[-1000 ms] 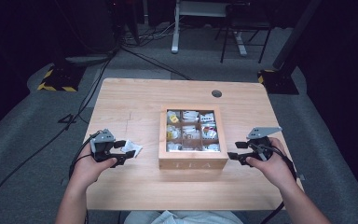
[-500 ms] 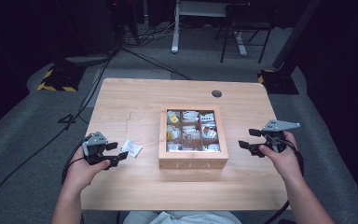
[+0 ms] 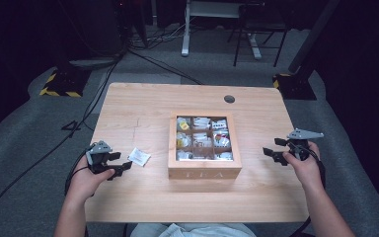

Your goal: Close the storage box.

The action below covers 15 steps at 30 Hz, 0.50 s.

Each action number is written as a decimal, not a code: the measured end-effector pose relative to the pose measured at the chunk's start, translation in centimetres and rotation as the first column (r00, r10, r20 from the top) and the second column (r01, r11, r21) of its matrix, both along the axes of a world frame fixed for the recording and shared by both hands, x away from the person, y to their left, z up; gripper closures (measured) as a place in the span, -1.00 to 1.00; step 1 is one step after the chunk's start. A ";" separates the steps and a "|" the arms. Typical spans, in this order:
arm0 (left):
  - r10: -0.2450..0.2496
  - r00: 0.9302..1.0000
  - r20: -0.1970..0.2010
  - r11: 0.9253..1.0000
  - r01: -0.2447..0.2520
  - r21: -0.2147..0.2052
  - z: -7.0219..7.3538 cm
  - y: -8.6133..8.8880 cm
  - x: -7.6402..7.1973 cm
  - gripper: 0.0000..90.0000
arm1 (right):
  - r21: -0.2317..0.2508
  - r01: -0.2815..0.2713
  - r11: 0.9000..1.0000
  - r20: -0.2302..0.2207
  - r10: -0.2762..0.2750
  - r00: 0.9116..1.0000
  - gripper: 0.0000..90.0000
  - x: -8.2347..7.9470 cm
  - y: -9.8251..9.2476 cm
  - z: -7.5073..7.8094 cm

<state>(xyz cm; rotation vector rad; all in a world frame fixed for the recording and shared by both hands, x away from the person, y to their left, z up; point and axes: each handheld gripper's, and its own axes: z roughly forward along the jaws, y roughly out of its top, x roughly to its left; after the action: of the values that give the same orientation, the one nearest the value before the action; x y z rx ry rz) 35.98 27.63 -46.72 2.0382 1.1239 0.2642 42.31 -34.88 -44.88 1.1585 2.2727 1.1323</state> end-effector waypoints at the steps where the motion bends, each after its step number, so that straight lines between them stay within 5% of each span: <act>1: 0.002 1.000 -0.006 1.000 -0.002 -0.002 -0.2 0.1 0.1 -0.21 | -0.005 0.002 1.000 -0.004 -0.002 1.000 -0.39 0.1 -0.1 -0.3; 15: -0.004 0.999 -0.046 1.000 0.005 0.009 -1.4 0.6 0.6 -0.25 | -0.094 0.071 0.993 -0.061 -0.077 0.995 -0.47 0.7 1.0 -4.6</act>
<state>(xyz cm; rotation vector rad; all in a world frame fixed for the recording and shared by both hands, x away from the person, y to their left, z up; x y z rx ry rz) 36.54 28.20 -48.12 2.0639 1.1477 0.2220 43.04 -33.91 -49.52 1.2485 2.2835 0.9654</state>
